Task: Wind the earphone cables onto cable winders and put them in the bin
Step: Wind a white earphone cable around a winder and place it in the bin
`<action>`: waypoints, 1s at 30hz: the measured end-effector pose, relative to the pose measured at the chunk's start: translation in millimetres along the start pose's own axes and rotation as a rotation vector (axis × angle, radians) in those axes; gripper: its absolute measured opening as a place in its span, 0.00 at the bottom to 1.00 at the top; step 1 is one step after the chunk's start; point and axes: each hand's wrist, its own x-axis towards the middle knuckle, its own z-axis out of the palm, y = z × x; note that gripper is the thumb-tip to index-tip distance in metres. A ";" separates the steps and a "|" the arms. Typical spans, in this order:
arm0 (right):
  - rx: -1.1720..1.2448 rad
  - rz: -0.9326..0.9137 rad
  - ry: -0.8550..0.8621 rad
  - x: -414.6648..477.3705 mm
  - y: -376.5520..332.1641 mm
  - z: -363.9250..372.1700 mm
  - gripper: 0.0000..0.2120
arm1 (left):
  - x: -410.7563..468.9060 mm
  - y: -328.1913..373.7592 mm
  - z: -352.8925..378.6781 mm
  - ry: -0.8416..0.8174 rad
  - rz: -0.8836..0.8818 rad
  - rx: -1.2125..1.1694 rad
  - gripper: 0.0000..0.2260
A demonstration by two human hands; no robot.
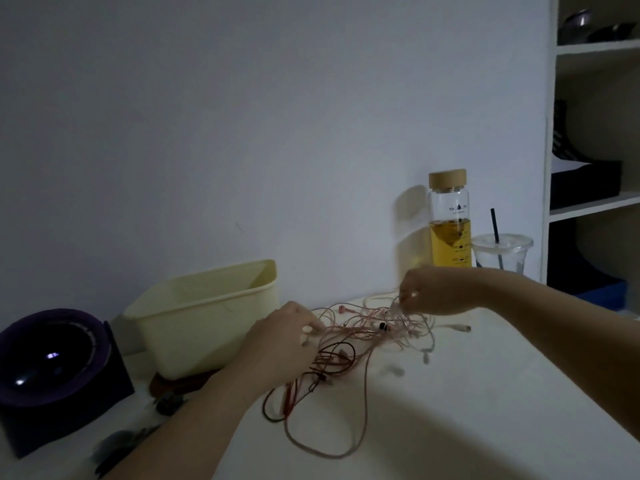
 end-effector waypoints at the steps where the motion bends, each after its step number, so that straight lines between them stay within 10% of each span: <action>1: 0.059 -0.007 0.007 -0.8 -5.0 -10.6 0.15 | 1.8 8.4 -4.4 0.057 0.024 -0.093 0.11; 14: 0.637 -0.145 0.025 -3.6 -24.7 -59.4 0.11 | 28.3 68.6 -24.0 0.236 -0.038 -0.748 0.06; 30: 0.594 -0.239 0.143 0.7 -27.1 -47.0 0.07 | 21.1 35.4 -39.4 0.324 -0.022 -0.576 0.06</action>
